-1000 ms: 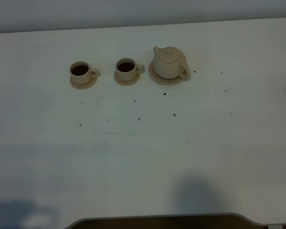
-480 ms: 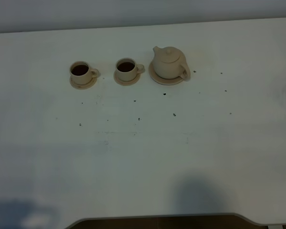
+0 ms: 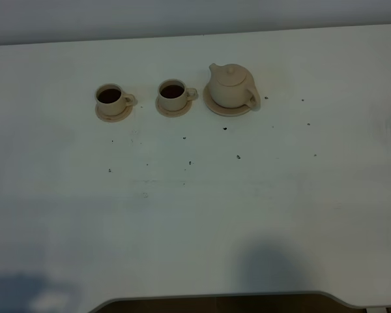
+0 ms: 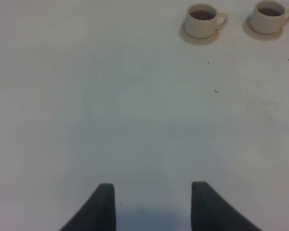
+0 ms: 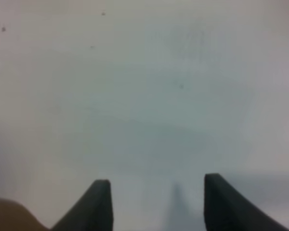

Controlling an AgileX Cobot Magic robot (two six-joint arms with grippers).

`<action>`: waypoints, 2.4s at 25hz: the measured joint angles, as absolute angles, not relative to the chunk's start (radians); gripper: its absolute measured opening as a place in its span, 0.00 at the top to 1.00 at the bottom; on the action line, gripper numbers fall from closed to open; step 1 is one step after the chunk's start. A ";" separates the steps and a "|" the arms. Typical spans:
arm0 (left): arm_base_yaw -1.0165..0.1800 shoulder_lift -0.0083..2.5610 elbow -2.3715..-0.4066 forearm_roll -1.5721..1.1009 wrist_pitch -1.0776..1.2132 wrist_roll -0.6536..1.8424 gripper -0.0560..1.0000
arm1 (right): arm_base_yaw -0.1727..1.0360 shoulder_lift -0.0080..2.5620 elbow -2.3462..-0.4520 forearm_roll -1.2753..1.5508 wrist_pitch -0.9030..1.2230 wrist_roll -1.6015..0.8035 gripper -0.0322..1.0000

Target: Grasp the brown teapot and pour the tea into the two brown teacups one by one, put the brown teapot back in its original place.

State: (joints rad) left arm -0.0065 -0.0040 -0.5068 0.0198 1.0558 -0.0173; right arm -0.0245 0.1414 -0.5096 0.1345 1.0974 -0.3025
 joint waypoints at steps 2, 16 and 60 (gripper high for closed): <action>-0.006 -0.004 -0.507 0.020 1.056 -0.017 0.60 | -0.024 0.141 -0.510 0.138 1.098 -0.307 0.53; -0.006 -0.004 -0.507 0.020 1.056 -0.016 0.60 | -0.024 0.141 -0.510 0.140 1.098 -0.309 0.53; -0.006 -0.004 -0.507 0.020 1.056 -0.017 0.60 | -0.024 -0.006 -0.508 0.144 1.104 -0.311 0.53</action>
